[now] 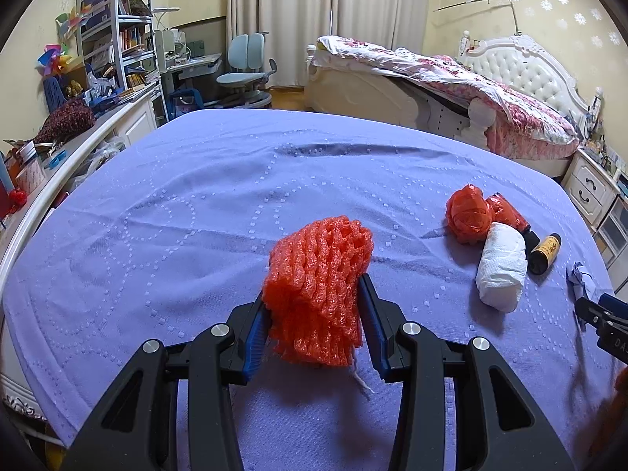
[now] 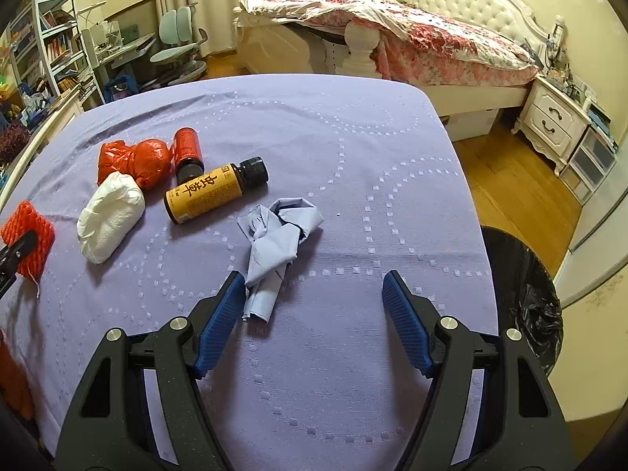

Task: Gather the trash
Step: 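Grasp the light blue cloth with the right gripper, then carry the foam net and blue cloth over the bin and open both grippers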

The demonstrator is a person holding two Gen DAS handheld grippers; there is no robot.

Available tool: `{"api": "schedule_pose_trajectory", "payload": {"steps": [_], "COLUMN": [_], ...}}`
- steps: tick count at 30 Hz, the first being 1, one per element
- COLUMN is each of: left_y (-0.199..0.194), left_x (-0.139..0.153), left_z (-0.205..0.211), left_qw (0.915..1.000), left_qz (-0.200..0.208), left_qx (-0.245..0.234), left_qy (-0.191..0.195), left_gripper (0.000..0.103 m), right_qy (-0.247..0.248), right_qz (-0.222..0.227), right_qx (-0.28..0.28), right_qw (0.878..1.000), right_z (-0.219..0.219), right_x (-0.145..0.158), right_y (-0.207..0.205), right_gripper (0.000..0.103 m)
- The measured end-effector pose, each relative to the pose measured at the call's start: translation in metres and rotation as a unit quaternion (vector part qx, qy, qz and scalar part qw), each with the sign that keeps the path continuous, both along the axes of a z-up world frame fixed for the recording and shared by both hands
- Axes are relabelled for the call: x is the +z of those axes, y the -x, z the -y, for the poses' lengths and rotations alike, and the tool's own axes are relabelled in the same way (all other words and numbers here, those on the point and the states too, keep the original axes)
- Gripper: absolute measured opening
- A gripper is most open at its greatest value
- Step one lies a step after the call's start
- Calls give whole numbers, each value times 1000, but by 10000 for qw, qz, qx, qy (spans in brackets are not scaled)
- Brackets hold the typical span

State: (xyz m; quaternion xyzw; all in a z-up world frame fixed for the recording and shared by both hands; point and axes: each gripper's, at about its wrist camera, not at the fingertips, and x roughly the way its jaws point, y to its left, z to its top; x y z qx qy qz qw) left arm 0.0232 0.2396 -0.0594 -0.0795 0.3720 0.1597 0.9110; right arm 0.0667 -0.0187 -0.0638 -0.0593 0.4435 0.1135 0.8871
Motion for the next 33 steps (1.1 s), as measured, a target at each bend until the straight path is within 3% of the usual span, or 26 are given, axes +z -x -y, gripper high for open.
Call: {"api": "schedule_pose_trajectory", "payload": {"steps": [6, 9, 14, 25, 33], "left_y": [-1, -1, -1, 15, 30], "left_x": [-2, -3, -3, 2, 17], "left_z": [-1, -1, 0, 4, 28], "left_qw": [10000, 10000, 10000, 9992, 9978], "left_qz": [-11, -11, 20, 100, 254], "left_qx": [-11, -17, -28, -80, -322], "left_qy": [13, 20, 76, 386, 520], "left_gripper": [43, 43, 43, 42, 42], "right_qy": [-262, -261, -242, -397, -519], "right_qz": [-27, -6, 26, 65, 170], "right_qx": [23, 1, 72, 89, 70], "right_qw": [9997, 9997, 9997, 9991, 9985], "right_z": [-6, -10, -10, 3, 24], "right_x": [2, 2, 2, 4, 9], "right_y": [-10, -11, -7, 6, 23], "right_gripper": [64, 53, 27, 26, 26]}}
